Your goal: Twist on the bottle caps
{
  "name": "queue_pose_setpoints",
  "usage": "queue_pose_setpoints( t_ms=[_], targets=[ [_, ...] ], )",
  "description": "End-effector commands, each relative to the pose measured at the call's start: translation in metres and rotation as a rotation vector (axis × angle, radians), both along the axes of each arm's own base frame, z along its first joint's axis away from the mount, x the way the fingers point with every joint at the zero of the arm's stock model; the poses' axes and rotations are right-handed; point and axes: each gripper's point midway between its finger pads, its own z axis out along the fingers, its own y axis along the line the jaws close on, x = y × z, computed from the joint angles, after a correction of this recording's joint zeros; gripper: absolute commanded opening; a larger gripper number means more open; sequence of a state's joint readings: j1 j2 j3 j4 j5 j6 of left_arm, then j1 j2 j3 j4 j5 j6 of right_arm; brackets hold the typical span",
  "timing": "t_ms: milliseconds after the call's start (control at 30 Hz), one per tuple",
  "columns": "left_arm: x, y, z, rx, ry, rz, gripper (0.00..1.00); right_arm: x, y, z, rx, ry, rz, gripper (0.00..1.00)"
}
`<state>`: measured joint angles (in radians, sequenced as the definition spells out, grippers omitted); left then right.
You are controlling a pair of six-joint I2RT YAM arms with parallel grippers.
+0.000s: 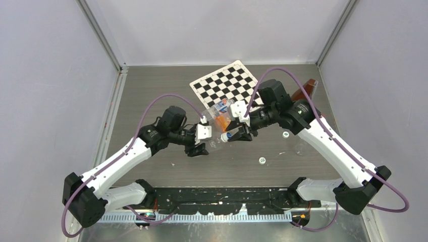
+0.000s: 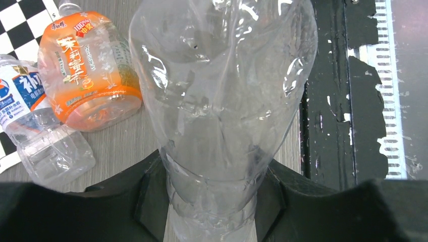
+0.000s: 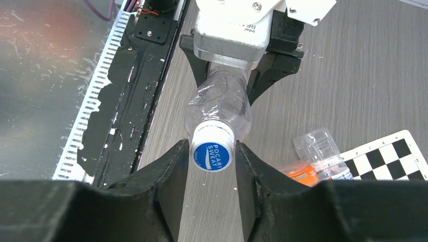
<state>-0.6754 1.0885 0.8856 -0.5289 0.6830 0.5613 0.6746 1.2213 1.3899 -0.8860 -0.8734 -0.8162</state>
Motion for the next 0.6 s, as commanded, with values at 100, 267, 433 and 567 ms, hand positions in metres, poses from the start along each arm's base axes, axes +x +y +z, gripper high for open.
queue_pose_setpoints(
  t_ms=[100,267,433,567],
  targets=[
    [0.002,-0.008,0.029,-0.065,-0.052,-0.04,0.0,-0.003,0.007,0.007,0.001,0.017,0.036,0.4],
    [0.013,-0.008,0.035,-0.083,-0.097,0.021,0.0,0.004,0.01,-0.002,-0.042,0.137,-0.05,0.16],
    [0.048,-0.004,0.043,-0.12,-0.256,0.214,0.0,0.042,0.03,-0.003,0.0,0.555,-0.504,0.01],
    [0.078,0.003,0.049,-0.122,-0.502,0.41,0.0,0.088,0.024,-0.02,0.076,0.992,-1.073,0.01]
  ],
)
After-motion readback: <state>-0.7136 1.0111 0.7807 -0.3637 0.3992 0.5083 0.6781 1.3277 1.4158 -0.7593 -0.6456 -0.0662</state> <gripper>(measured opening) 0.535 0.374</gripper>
